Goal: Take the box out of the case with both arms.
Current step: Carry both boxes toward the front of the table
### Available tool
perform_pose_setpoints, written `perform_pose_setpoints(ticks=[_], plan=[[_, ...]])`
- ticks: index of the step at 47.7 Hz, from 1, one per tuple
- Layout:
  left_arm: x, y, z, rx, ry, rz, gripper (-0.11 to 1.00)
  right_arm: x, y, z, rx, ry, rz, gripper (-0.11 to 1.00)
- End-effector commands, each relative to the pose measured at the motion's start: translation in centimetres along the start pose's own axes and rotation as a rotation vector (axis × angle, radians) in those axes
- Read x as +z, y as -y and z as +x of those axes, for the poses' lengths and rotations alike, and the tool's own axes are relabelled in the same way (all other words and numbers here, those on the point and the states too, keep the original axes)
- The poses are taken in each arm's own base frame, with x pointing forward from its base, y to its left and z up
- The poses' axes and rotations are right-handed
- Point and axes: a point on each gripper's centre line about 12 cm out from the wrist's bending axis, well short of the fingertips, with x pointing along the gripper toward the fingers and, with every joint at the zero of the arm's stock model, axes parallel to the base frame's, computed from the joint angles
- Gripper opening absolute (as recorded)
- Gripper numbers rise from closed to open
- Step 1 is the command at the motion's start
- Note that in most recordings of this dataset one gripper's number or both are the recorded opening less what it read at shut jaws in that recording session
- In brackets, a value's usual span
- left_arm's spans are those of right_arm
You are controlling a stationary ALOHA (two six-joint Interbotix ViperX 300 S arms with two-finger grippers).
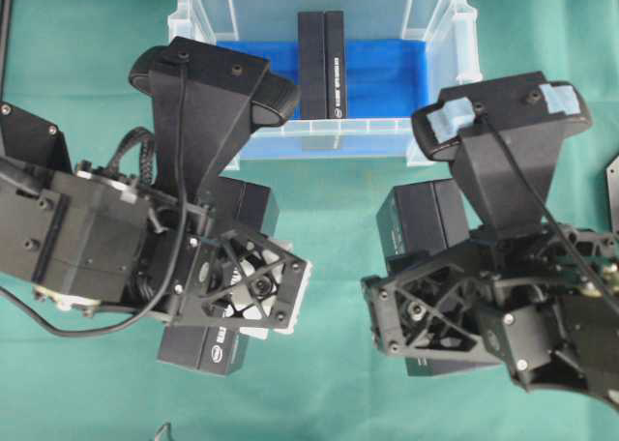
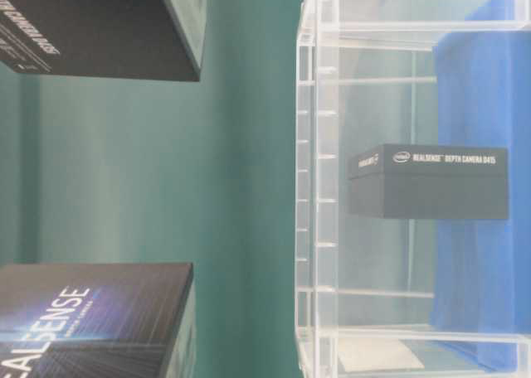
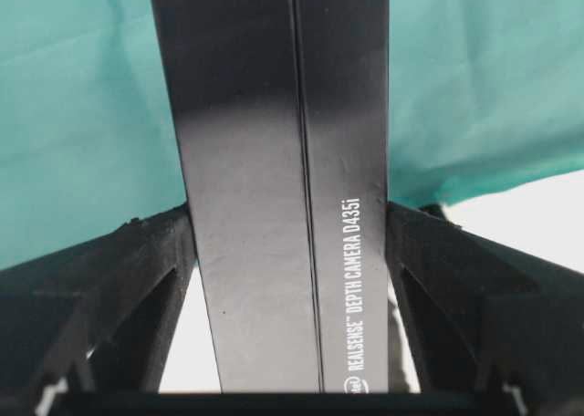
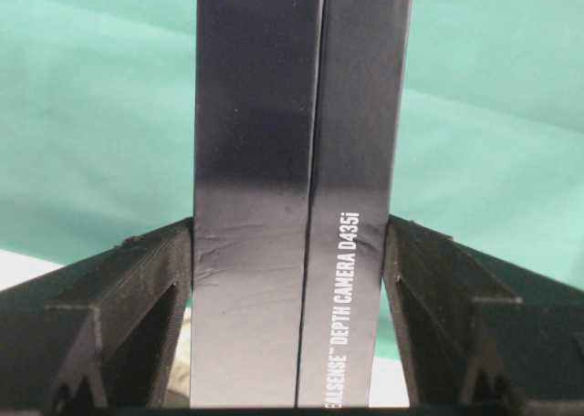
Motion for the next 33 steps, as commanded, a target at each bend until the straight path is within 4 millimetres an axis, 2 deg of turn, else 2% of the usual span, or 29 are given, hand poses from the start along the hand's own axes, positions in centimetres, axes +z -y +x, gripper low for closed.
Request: perform_pose_setpoints(ticks=[1, 33], plan=[[0.12, -0.90, -2.16, -0.057, 0.003, -0.004, 0.64, 0.30, 0.33, -1.35, 0.032, -0.007, 0.006, 0.67], [0.08, -0.74, -1.97, -0.057, 0.002, -0.004, 0.64, 0.34, 0.43, -1.39, 0.024, -0.005, 0.003, 0.67]])
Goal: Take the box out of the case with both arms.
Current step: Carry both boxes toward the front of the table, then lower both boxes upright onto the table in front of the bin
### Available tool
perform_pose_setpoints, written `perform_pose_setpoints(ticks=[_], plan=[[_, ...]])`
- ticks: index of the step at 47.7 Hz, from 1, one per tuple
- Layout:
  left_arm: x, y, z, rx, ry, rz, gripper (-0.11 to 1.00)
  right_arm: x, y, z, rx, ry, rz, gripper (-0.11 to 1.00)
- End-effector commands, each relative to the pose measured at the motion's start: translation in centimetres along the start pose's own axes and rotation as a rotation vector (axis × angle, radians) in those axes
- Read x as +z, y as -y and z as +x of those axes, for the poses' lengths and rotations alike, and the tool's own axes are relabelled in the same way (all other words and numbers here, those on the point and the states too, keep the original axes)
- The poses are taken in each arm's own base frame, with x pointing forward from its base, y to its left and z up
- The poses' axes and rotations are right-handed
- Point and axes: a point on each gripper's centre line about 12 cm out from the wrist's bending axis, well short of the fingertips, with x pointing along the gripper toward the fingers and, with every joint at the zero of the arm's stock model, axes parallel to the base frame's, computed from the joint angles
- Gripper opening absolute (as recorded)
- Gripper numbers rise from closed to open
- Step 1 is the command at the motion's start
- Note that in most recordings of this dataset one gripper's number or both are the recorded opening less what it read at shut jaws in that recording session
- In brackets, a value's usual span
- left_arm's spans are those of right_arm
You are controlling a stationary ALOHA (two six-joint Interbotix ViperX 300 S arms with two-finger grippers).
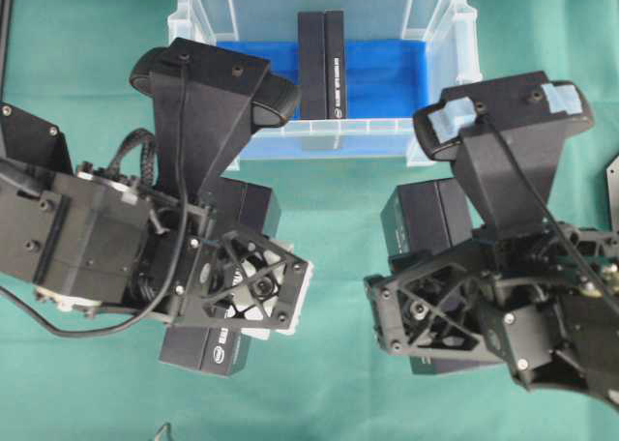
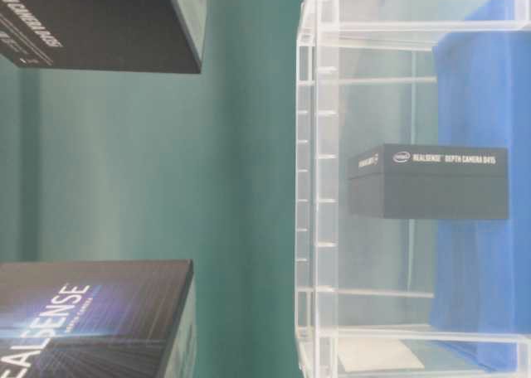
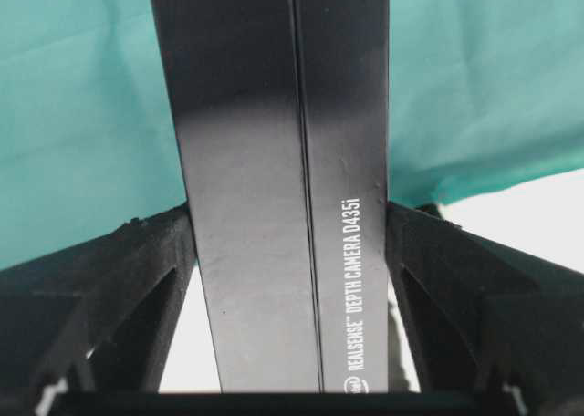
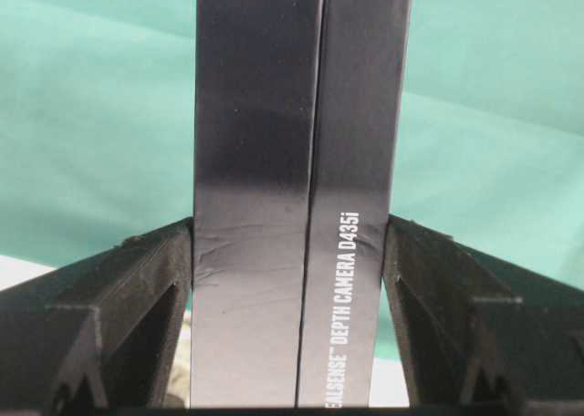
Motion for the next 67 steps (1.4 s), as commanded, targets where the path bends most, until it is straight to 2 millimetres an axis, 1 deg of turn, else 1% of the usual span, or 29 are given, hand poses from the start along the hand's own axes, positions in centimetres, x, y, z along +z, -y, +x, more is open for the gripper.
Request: perform_pose_setpoints(ticks=[1, 30, 39, 48, 55, 61, 67], plan=[[0.0, -0.8, -2.0, -0.052, 0.000, -0.002, 0.64, 0.3, 0.3, -1.3, 0.036, -0.008, 0.007, 0.67], [0.0, -1.0, -1.6, -0.036, 0.001, -0.001, 0.64, 0.3, 0.3, -1.3, 0.036, -0.008, 0.007, 0.67], [0.0, -1.1, -1.0, -0.020, 0.002, -0.002, 0.64, 0.1, 0.3, -0.8, 0.021, -0.002, 0.003, 0.67], [-0.2, -0.5, 1.3, -0.028, 0.005, -0.011, 0.64, -0.4, 0.2, 1.1, -0.033, 0.015, -0.010, 0.67], [-0.5, -0.3, 4.2, -0.034, 0.004, -0.024, 0.64, -1.0, 0.2, 3.3, -0.068, 0.031, -0.025, 0.67], [-0.7, -1.0, 6.5, -0.027, 0.005, -0.058, 0.64, -1.7, 0.1, 5.7, -0.080, 0.035, -0.010, 0.67], [-0.8, -1.8, 8.8, -0.036, 0.011, -0.099, 0.64, -2.6, 0.1, 8.7, -0.068, 0.027, 0.003, 0.67]])
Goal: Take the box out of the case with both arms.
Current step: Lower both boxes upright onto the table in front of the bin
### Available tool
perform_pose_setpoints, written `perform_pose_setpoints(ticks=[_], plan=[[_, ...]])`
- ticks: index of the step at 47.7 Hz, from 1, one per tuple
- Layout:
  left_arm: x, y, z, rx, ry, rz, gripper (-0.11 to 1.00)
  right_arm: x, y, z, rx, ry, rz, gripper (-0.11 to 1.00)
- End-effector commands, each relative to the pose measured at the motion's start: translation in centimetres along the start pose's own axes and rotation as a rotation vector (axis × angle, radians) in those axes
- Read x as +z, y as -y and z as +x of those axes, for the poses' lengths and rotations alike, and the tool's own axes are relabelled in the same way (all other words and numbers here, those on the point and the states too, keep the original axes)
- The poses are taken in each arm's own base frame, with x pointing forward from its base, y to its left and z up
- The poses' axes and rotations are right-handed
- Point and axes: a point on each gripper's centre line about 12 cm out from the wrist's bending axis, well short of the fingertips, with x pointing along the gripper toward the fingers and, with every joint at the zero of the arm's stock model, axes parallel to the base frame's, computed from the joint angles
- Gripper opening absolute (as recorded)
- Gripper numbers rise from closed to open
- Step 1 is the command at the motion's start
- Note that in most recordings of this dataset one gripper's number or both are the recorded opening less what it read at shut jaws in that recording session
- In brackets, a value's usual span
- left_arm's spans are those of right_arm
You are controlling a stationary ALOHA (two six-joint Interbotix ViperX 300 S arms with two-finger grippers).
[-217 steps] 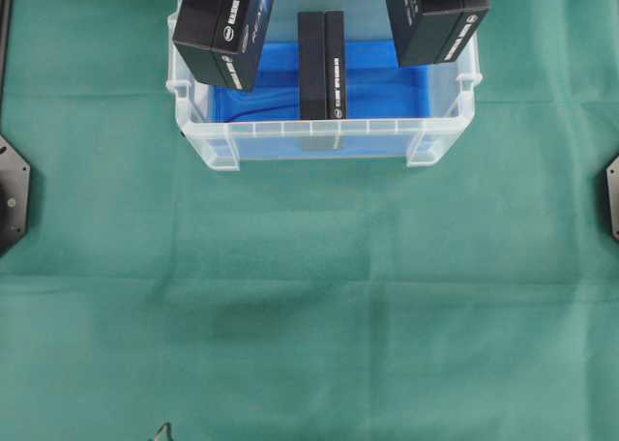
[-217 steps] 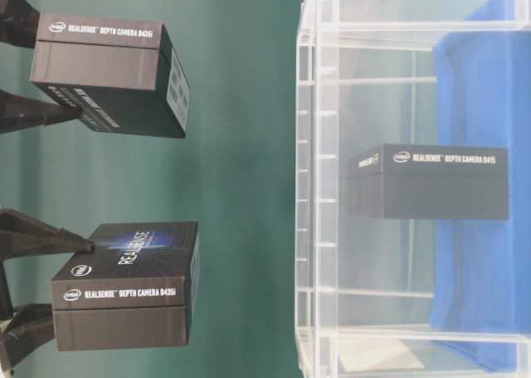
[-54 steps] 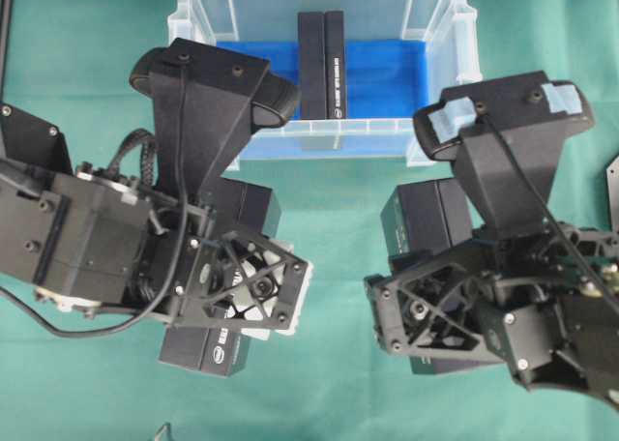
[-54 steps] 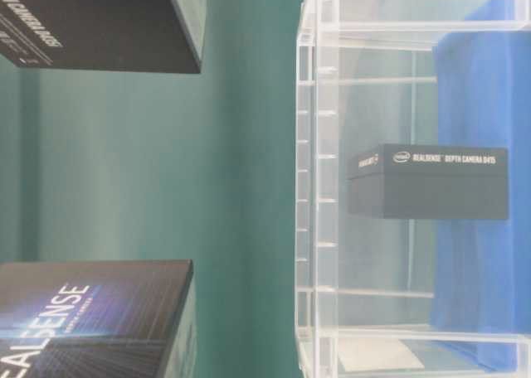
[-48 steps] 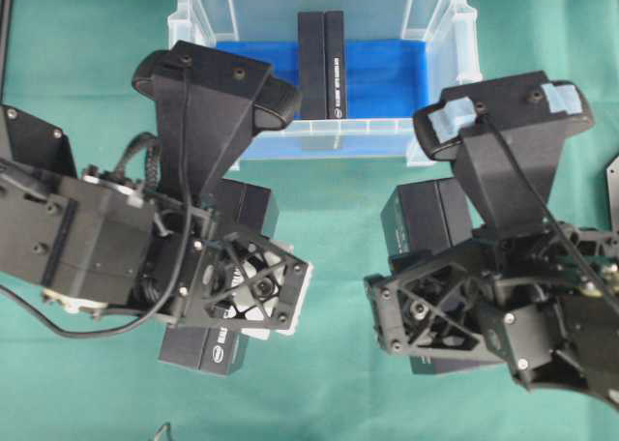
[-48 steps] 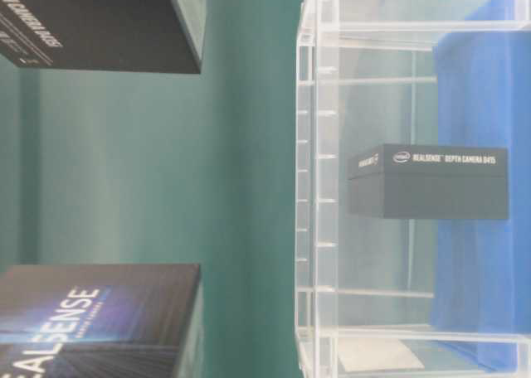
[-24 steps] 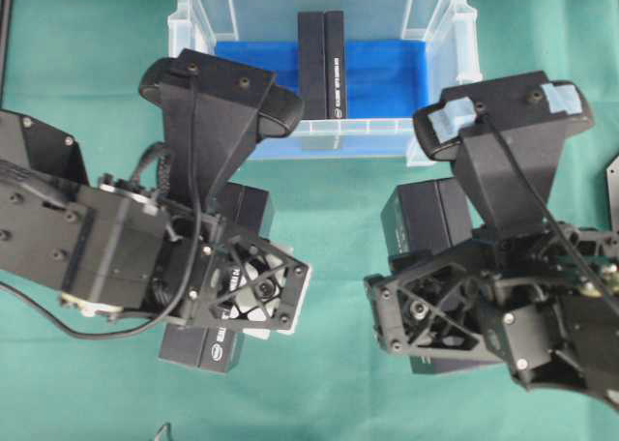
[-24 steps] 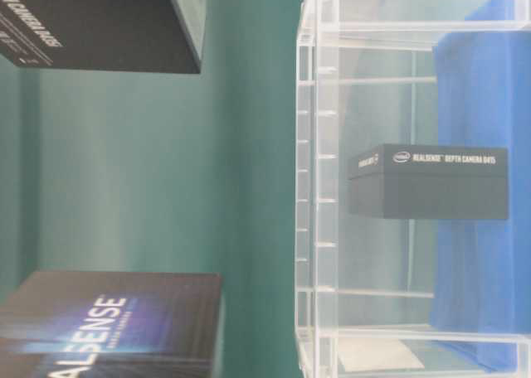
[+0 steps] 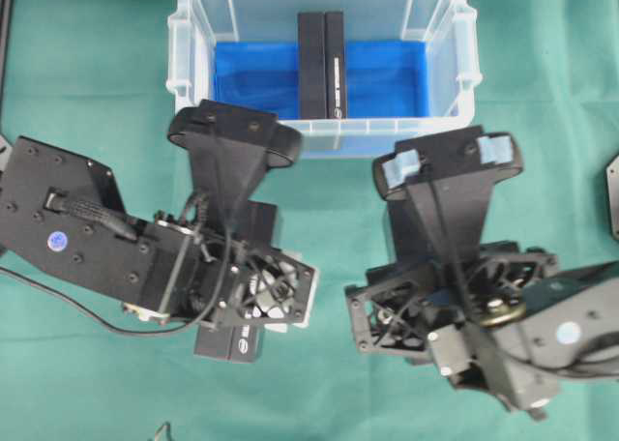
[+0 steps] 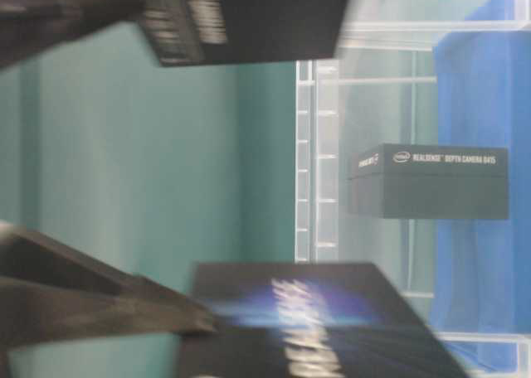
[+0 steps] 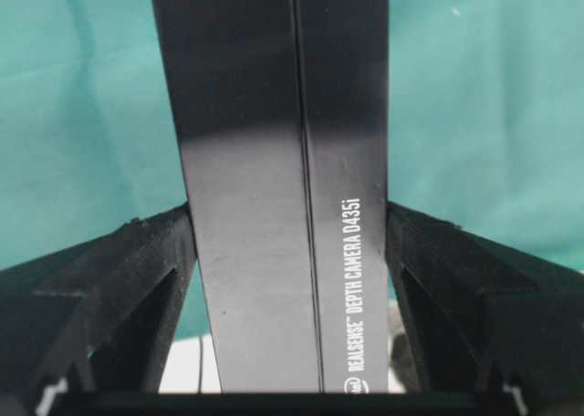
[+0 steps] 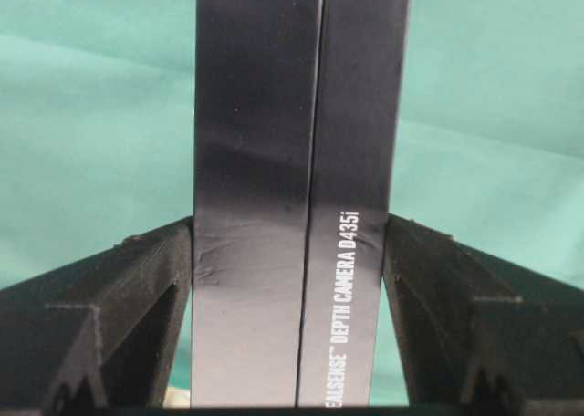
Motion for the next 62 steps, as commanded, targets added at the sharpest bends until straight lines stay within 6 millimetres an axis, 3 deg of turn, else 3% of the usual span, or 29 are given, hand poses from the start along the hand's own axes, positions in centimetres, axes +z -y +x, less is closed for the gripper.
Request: perform_pose_setpoints(ticks=[1, 15, 29, 37, 62], plan=[[0.1, -0.8, -1.0, -0.072, 0.002, -0.023, 0.64, -0.5, 0.0, 0.8, 0.041, -0.018, 0.005, 0.67], [-0.4, -1.3, 3.2, -0.090, 0.003, -0.070, 0.64, -1.9, 0.1, 5.8, 0.066, -0.034, 0.084, 0.67], [-2.3, -0.8, 7.7, -0.091, -0.014, -0.067, 0.64, -3.2, 0.1, 9.6, 0.102, -0.072, 0.107, 0.67], [-3.2, -0.4, 9.5, -0.082, -0.018, -0.050, 0.64, -3.7, -0.4, 10.1, 0.124, -0.086, 0.108, 0.67], [-3.2, -1.0, 10.2, -0.115, -0.034, -0.001, 0.64, -3.8, -0.6, 10.7, 0.120, -0.078, 0.103, 0.67]])
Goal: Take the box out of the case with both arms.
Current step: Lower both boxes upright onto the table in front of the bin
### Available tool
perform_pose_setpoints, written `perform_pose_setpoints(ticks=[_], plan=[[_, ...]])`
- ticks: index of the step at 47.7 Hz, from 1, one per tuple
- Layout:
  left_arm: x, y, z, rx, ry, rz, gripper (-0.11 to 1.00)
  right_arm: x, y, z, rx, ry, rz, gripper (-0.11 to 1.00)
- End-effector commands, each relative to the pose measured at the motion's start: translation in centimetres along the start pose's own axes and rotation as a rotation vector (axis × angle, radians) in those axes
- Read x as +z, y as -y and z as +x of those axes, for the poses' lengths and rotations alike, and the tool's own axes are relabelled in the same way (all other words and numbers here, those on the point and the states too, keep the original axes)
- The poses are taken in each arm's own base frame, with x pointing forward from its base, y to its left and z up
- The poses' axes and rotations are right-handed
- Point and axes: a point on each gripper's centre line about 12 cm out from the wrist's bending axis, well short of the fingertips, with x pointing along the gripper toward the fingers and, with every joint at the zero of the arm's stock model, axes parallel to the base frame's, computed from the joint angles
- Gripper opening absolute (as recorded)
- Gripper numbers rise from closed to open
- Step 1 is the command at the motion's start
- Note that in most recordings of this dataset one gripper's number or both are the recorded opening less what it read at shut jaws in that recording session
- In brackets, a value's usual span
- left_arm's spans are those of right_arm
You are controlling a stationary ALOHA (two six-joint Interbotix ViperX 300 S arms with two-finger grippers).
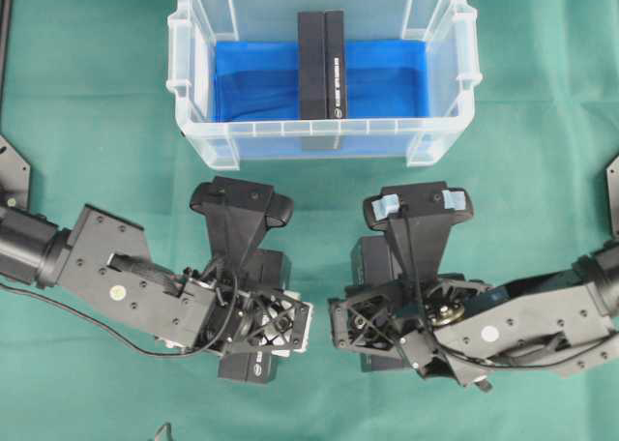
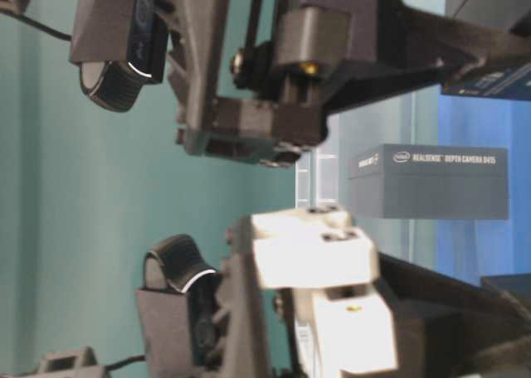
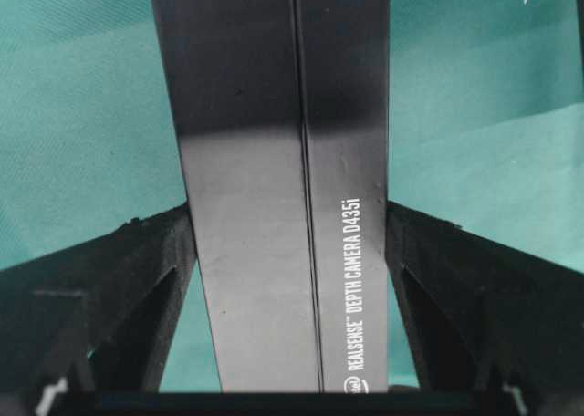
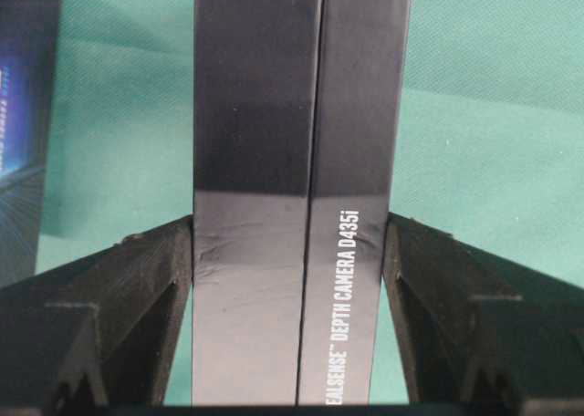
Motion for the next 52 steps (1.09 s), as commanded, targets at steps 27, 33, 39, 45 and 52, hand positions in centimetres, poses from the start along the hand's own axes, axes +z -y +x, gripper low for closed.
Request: perform_pose_setpoints(ticks=[27, 33, 39, 45, 52], plan=[[0.15, 0.10, -1.78, -0.077, -0.053, -0.029, 0.92, -0.25, -0.38, -0.63, 0.039, -0.014, -0.011, 0.92], [0.28, 0.14, -1.77, -0.078, -0.053, -0.035, 0.92, -0.27, -0.43, -0.72, 0.040, -0.016, -0.010, 0.92], [0.34, 0.18, -1.80, -0.080, -0.053, -0.038, 0.92, -0.28, -0.46, -0.76, 0.041, -0.017, -0.009, 0.92], [0.46, 0.18, -1.79, -0.078, -0.052, -0.046, 0.92, -0.25, -0.47, -0.82, 0.043, -0.016, -0.011, 0.92], [0.46, 0.28, -1.88, -0.082, -0.054, -0.066, 0.92, -0.24, -0.43, -1.02, 0.046, -0.017, -0.012, 0.92]])
